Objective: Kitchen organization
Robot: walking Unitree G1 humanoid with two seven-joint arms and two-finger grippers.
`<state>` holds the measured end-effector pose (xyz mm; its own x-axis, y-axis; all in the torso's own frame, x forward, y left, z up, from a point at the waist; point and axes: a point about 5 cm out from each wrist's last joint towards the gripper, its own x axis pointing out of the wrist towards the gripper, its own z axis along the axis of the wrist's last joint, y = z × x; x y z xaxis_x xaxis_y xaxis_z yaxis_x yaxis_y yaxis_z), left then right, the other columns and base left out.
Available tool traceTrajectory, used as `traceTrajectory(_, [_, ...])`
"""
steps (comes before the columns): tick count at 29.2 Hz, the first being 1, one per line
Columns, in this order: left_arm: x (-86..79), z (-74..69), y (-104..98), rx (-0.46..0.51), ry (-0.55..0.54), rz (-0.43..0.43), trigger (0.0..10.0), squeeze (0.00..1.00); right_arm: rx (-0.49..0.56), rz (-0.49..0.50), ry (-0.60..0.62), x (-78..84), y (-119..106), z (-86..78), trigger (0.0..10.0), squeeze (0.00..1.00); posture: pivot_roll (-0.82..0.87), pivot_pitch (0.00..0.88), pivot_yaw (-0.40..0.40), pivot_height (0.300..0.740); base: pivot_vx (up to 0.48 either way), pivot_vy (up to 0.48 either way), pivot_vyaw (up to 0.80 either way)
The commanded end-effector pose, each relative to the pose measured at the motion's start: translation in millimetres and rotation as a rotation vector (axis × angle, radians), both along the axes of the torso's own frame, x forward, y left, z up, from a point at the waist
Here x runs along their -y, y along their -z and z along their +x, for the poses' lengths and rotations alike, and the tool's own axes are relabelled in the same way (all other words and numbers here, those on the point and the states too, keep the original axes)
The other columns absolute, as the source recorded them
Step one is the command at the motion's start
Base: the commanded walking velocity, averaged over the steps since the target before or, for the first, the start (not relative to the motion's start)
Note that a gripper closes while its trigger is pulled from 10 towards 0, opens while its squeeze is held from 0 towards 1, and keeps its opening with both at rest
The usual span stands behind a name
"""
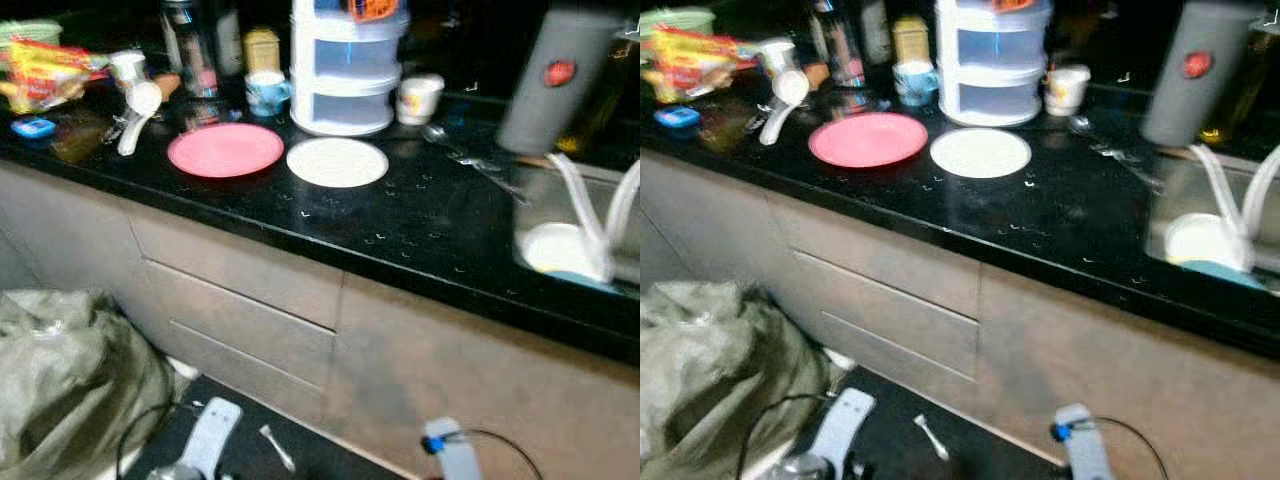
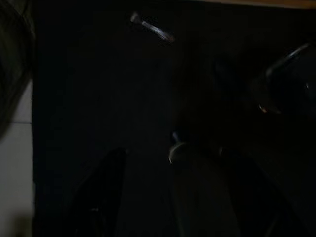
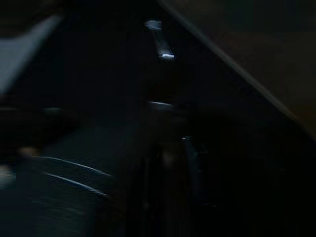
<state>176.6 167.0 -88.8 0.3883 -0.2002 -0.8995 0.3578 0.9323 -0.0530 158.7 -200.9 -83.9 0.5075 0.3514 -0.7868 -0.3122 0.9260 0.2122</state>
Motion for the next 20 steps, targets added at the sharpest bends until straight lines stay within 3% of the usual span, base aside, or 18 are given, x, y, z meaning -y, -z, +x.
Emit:
traceTrajectory(1, [-3.8,-0.6,0.1,-0.007,-0.007,0.010,10.0,0.00,0.008,0.081,0.012,-0.7,-2.9,2.4,10.0,1.00,-0.02,0.000,0.047,0.740,0.000,0.000,0.00])
traceTrajectory(2, [-4.0,-0.6,0.1,-0.008,-0.006,0.010,10.0,0.00,0.092,0.207,-0.041,26.3,-31.5,34.0,10.0,1.00,-0.02,0.000,0.046,0.740,0.000,0.000,0.00])
traceTrajectory(6, [-4.3,-0.7,0.1,-0.008,-0.005,0.010,10.0,0.00,0.143,0.313,-0.091,42.7,-55.0,52.6,10.0,1.00,-0.02,0.000,0.050,0.740,0.000,0.000,0.00])
traceTrajectory(9, [-5.1,-0.6,0.0,-0.009,-0.005,0.011,10.0,0.00,0.212,0.466,-0.188,50.5,-82.6,68.0,10.0,1.00,-0.03,0.000,0.052,0.740,0.000,0.000,0.00])
traceTrajectory(12, [-5.3,-0.6,-0.1,-0.009,-0.004,0.012,10.0,0.00,0.247,0.523,-0.231,50.4,-93.6,73.2,10.0,1.00,-0.03,0.000,0.052,0.740,0.000,0.000,0.00])
traceTrajectory(14, [-5.8,-0.5,-0.2,-0.009,-0.002,0.013,10.0,0.00,0.368,0.676,-0.338,42.9,-125.5,84.7,10.0,1.00,-0.03,0.000,0.053,0.740,0.000,0.000,0.00])
traceTrajectory(17, [-6.1,-0.3,-0.3,-0.010,-0.002,0.013,10.0,0.00,0.440,0.757,-0.394,36.9,-144.8,89.0,10.0,1.00,-0.03,0.000,0.054,0.740,0.000,0.000,0.00])
traceTrajectory(18, [-6.2,-0.3,-0.4,-0.010,-0.001,0.013,10.0,0.00,0.507,0.845,-0.465,30.0,-167.0,90.9,10.0,1.00,-0.03,0.000,0.054,0.740,0.000,0.000,0.00])
traceTrajectory(19, [-6.2,-0.3,-0.4,-0.010,-0.001,0.013,10.0,0.00,0.507,0.845,-0.465,30.0,-167.0,90.9,10.0,1.00,-0.03,0.000,0.054,0.740,0.000,0.000,0.00])
traceTrajectory(20, [-6.2,-0.1,-0.4,-0.010,0.000,0.013,10.0,0.00,0.563,0.915,-0.533,22.9,-187.9,90.7,10.0,1.00,-0.03,0.000,0.055,0.740,0.000,0.000,0.00])
